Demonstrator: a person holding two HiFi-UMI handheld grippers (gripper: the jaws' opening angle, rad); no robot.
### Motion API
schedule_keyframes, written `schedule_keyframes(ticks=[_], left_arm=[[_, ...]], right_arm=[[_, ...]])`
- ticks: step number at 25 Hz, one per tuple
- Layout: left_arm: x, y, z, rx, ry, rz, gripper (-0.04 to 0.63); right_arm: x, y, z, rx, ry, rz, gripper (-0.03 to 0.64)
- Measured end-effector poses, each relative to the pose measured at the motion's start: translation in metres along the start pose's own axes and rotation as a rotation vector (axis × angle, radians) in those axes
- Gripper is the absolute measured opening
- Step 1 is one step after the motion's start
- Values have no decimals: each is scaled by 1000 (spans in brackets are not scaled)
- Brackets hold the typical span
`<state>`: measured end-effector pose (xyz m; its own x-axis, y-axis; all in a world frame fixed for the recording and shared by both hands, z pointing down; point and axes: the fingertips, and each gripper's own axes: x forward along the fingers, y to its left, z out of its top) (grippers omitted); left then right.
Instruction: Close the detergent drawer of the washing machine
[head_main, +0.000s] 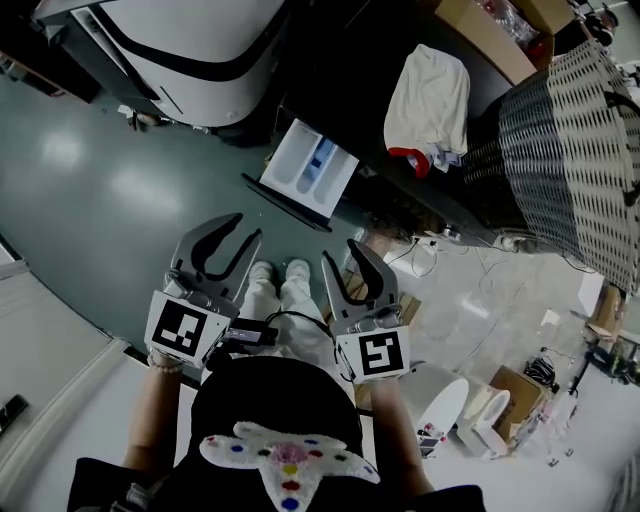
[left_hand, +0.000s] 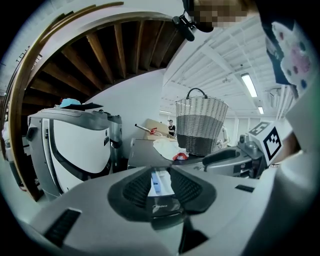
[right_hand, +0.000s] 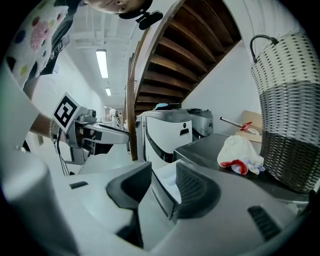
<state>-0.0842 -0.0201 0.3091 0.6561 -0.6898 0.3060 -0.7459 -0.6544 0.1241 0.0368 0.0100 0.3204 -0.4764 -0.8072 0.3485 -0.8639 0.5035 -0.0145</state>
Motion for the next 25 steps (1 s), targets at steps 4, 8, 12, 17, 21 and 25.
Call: schedule_keyframes(ticks=[4,8,12,17,21,25], left_arm=[[3,6,-18,-2,46,13,120],[6,11,-32,-16,52,14,120],[9,17,-48,-21,58,21,121],[16,26,-67,-18,68,20,126],[24,36,-83,2,78,28,129],[36,44,-93,17,82,24,133]], right_arm=[[3,0,-17,-4,23,8,138],[9,5,-32,20,49,24,138],[14,2,-50,29,65,12,138],[16,-7,-72,11,70,-27,137],[22,-9,-90,31,90,-41,137],[28,-14,-109,41,104,-49,137]])
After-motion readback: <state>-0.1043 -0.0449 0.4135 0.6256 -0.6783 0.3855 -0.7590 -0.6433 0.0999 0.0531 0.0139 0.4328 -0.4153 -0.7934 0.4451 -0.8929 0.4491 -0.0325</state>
